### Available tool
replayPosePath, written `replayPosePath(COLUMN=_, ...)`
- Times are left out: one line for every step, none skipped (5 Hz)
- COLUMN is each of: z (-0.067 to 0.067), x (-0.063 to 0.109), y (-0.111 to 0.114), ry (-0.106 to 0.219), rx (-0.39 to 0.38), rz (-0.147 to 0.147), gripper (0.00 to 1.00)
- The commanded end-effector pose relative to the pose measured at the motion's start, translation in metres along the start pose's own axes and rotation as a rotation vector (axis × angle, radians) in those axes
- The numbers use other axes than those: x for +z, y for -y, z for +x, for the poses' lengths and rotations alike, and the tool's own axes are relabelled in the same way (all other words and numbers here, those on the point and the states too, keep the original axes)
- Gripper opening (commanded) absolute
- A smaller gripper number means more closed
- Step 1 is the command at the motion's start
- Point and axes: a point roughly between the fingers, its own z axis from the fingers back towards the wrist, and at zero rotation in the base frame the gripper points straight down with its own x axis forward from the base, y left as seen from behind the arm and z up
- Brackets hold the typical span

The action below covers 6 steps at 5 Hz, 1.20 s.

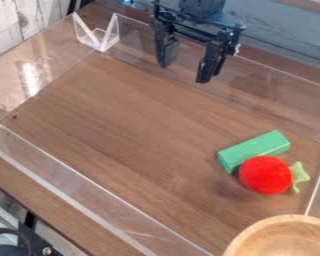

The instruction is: Move the red object to the left side of the table

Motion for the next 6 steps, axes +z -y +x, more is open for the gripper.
replayPosePath(z=-0.002, x=-0.009, y=0.023, ry=-0.021, rx=-0.203, rz=-0.005, gripper=1.00)
replayPosePath(z=-0.005, x=-0.017, y=0.048, ry=-0.038, rx=-0.407, rz=-0.012, gripper=1.00)
replayPosePath(z=-0.008, x=-0.028, y=0.083, ry=-0.028, rx=-0.554, rz=0.001, gripper=1.00)
replayPosePath(z=-0.011, x=-0.039, y=0.113, ry=-0.016, rx=-0.653, rz=0.014, gripper=1.00)
replayPosePath(z=-0.016, x=-0.049, y=0.132, ry=0.010, rx=-0.697, rz=0.035, gripper=1.00)
replayPosePath(z=-0.024, x=-0.055, y=0.134, ry=0.016, rx=-0.767, rz=0.042, gripper=1.00)
